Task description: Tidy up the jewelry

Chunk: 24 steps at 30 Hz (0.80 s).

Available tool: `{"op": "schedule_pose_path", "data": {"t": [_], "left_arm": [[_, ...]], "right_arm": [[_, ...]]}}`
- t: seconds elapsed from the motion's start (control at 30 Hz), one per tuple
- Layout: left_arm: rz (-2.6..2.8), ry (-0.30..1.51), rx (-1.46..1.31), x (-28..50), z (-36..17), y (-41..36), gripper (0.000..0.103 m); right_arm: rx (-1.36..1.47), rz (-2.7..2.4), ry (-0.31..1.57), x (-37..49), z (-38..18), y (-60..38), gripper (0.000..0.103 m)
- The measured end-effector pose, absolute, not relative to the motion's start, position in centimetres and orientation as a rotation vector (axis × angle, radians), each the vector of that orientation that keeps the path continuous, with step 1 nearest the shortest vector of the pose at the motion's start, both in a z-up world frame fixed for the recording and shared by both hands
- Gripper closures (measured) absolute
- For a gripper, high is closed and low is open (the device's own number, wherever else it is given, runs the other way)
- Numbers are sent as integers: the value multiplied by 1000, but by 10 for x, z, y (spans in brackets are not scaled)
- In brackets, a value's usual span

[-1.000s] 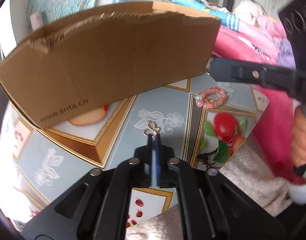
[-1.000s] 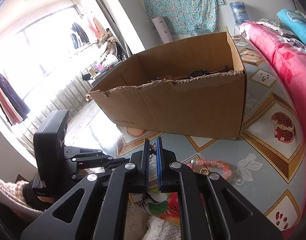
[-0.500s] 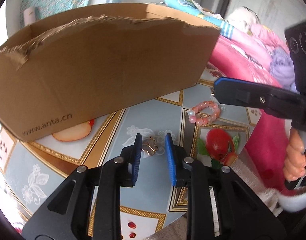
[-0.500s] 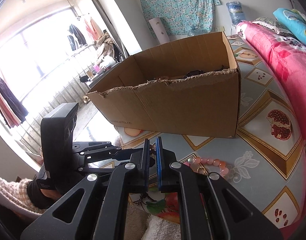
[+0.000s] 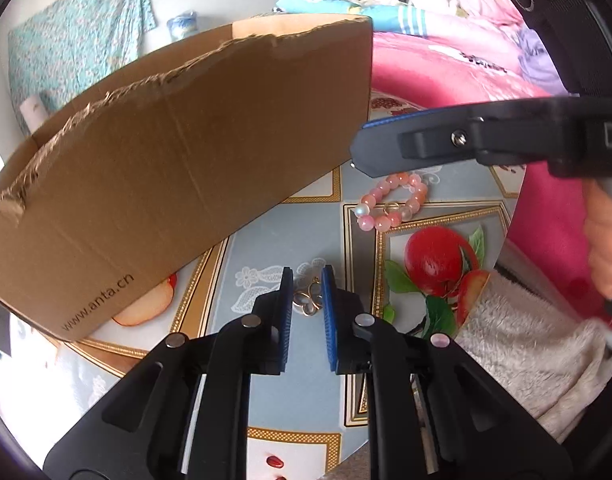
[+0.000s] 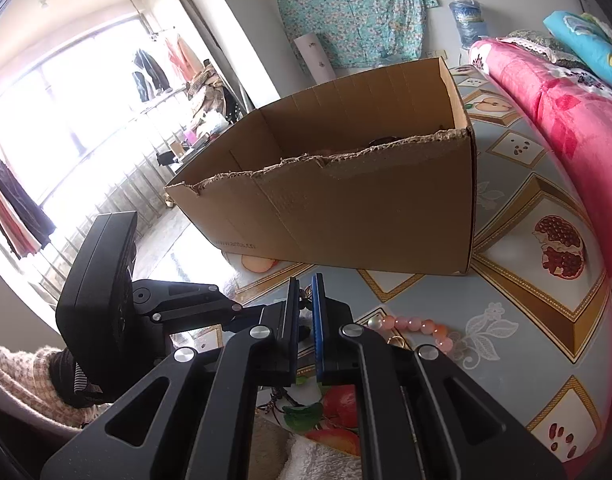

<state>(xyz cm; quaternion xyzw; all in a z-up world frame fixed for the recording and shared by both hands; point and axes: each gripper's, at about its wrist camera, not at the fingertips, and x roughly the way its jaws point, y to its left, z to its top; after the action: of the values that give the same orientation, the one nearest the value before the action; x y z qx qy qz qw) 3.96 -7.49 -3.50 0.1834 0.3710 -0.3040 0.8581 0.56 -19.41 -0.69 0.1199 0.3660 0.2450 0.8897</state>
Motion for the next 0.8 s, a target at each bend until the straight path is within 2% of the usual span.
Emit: {"op": "schedule_pose_path", "data": {"t": [0.17,0.2,0.23,0.8], "left_arm": [[-637,778,387,37,-34,-74,90],[-635,775,384,36,-34,-73,94],[-635,781,379,37,-34,-72,103],[-590,821,361,33,-34,-61,103]], "right_arm": [[251,504,756,5,-6,-196,97],[251,503,757,5,-6,-196,97],[250,503,758,5,-6,-195,97],[235,502,727,-8,4,-190,97]]}}
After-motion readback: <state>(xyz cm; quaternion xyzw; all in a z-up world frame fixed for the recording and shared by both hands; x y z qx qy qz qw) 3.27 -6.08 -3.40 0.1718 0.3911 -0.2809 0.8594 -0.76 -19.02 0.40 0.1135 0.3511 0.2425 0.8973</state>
